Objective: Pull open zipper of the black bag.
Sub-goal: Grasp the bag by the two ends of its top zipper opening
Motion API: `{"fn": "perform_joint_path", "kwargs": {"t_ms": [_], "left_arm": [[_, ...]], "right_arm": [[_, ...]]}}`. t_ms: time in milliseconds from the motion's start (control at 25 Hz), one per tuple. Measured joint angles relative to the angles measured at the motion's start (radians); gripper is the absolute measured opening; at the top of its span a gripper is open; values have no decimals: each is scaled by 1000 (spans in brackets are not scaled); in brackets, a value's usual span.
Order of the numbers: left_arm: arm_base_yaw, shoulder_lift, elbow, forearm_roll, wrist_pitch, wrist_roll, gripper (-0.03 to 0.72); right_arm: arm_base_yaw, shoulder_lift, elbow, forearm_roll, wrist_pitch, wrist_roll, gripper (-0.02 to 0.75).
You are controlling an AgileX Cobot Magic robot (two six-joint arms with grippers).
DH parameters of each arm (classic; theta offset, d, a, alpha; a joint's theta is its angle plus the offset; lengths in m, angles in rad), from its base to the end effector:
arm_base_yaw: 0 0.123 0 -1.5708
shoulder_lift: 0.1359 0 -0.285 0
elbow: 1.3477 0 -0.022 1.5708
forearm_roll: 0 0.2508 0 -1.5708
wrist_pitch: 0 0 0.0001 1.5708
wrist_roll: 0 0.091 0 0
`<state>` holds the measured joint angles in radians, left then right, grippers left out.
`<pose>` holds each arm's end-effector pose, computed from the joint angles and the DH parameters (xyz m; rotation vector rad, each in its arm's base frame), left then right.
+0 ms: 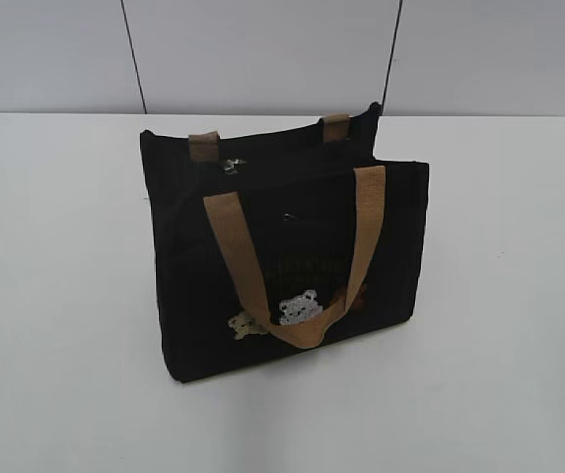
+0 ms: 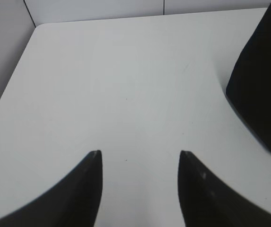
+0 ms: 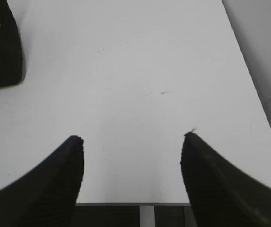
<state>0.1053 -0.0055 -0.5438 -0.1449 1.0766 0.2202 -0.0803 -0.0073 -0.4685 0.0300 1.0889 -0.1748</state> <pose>-0.0109 -0.0128 0.2886 0.1272 1.9989 0.0364 -0.0035 0.0027 0.2663 -0.1006 2.0961 -0.1177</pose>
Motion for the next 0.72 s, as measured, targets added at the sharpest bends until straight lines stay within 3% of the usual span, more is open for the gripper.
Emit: {"fn": "perform_joint_path", "kwargs": {"t_ms": [720], "left_arm": [[0, 0, 0, -1, 0, 0, 334]], "right_arm": [[0, 0, 0, 0, 0, 0, 492]]}}
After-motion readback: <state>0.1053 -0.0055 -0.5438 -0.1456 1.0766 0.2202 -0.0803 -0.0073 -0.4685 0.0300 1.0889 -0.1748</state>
